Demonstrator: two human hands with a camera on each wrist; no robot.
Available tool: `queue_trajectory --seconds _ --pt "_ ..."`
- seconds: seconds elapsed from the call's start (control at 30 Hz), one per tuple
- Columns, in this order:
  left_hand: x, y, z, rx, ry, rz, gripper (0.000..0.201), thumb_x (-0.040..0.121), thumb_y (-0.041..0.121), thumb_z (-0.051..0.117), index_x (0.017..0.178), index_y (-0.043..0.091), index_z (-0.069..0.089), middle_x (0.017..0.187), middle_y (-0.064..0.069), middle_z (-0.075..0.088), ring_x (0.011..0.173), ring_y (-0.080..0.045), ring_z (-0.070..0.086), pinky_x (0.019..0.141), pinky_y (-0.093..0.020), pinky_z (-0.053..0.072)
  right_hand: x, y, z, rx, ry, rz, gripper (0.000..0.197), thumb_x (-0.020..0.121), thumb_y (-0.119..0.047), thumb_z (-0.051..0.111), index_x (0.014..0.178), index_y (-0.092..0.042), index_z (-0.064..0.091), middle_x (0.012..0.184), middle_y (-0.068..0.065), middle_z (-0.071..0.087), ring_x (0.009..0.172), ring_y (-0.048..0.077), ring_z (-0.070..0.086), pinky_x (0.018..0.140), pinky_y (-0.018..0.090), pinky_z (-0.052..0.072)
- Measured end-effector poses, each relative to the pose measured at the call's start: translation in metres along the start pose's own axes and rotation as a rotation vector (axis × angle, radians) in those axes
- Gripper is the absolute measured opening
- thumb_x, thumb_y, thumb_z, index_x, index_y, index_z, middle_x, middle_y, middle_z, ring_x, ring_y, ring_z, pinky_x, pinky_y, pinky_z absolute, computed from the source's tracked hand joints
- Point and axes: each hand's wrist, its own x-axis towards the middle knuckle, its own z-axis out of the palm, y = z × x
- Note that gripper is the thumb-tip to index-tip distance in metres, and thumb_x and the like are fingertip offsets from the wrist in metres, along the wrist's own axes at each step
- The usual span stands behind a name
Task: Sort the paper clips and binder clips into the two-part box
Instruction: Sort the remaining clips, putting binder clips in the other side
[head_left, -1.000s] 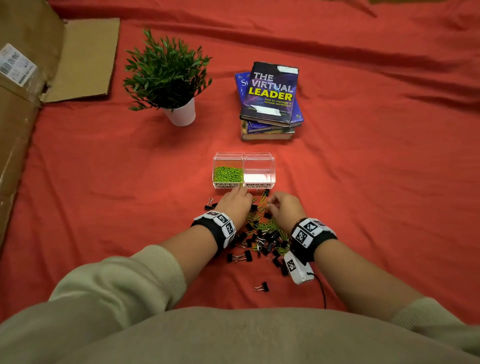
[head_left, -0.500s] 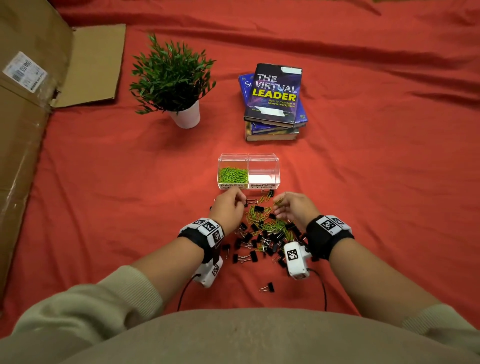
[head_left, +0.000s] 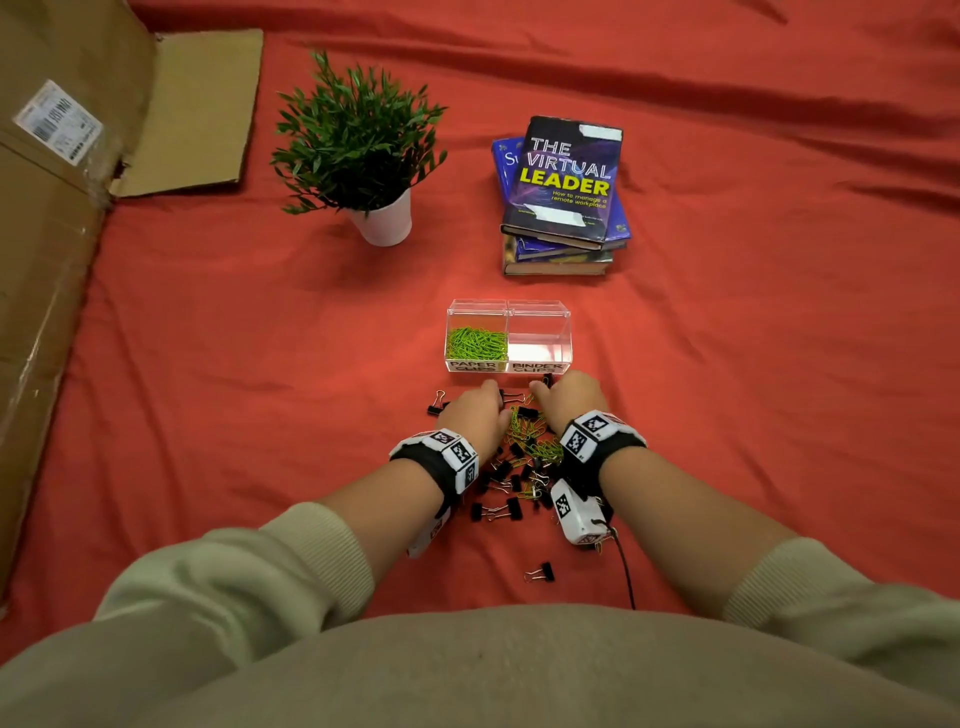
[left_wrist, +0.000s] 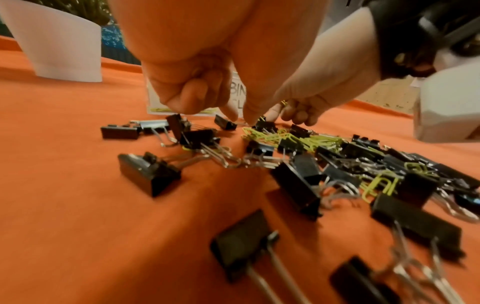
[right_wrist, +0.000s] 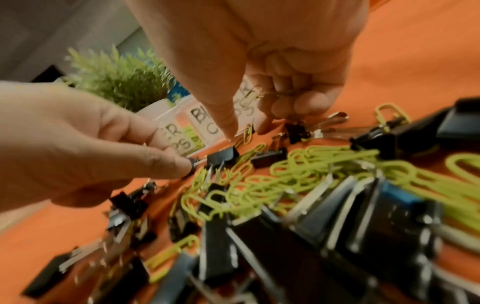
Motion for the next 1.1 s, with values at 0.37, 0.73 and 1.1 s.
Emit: queue_trajectory --seconds 0.37,0.73,1.1 --pt "-0.001 -0.001 0.012 0.070 -0.020 0.008 0.021 0.086 0.018 0.054 0.106 0.010 0.052 0.101 -0.011 0.064 0.093 -0.031 0.063 0.078 -0.043 0.053 -0.010 -0.008 0.001 -0.071 -0.062 -0.058 0.017 0.087 -0.018 0.057 0.084 -0.002 0.061 0.085 0.014 0.064 0.081 0.032 0.064 0.068 0.033 0.049" --pt "0.002 0.005 0.015 0.067 0.001 0.024 0.029 0.090 0.030 0.054 0.110 0.010 0.053 0.107 -0.009 0.062 0.098 -0.029 0.061 0.078 -0.039 0.049 -0.015 0.040 -0.033 0.660 -0.272 -0.032 0.005 0.081 -0.002 0.067 0.083 -0.004 0.063 0.069 0.009 0.064 0.052 0.013 0.053 0.045 0.019 0.044" --pt "0.006 0.014 0.014 0.246 -0.065 0.121 0.025 0.092 0.010 0.047 0.115 0.002 0.049 0.117 -0.016 0.057 0.106 -0.033 0.056 0.081 -0.040 0.047 -0.015 0.038 -0.040 1.003 -0.456 0.072 0.004 0.090 -0.004 0.053 0.087 -0.004 0.055 0.075 0.008 0.055 0.061 0.017 0.055 0.058 0.025 0.046"
